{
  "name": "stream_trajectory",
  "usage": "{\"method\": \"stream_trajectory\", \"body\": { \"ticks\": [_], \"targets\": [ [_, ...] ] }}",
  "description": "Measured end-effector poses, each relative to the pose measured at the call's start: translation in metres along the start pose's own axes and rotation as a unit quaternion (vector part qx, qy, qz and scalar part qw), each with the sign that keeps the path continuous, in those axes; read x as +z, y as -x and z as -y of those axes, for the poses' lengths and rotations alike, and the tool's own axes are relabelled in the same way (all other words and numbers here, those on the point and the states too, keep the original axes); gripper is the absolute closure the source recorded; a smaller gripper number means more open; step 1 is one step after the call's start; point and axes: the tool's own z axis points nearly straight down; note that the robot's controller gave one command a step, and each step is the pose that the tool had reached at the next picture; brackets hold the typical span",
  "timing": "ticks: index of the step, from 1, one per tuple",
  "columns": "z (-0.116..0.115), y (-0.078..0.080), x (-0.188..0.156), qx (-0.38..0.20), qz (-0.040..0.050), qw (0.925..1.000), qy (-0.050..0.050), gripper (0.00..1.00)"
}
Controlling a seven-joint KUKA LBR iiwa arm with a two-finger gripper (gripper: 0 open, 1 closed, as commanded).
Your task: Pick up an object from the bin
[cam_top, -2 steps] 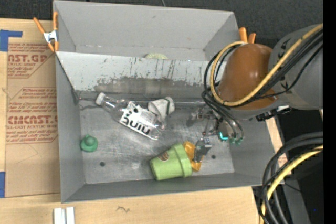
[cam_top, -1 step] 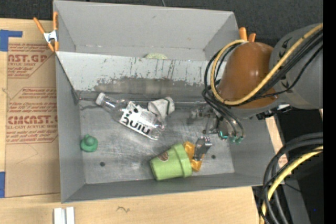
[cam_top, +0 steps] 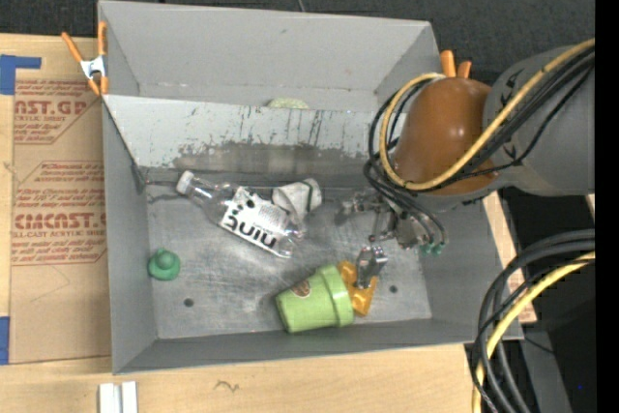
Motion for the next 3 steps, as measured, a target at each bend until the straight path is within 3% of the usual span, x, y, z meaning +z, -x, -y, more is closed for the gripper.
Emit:
{"method": "stream_trajectory", "body": {
  "ticks": [1,2,3],
  "targets": [
    [-0.013,0.002,0.026,-0.062,0.0026,0.9981,-0.005,0.0],
    [-0.013,0.007,0.029,-0.048,0.0004,0.9988,-0.003,0.0],
    [-0.034,0.012,0.033,-0.194,0.0025,0.9811,-0.004,0.0]
  ]
}}
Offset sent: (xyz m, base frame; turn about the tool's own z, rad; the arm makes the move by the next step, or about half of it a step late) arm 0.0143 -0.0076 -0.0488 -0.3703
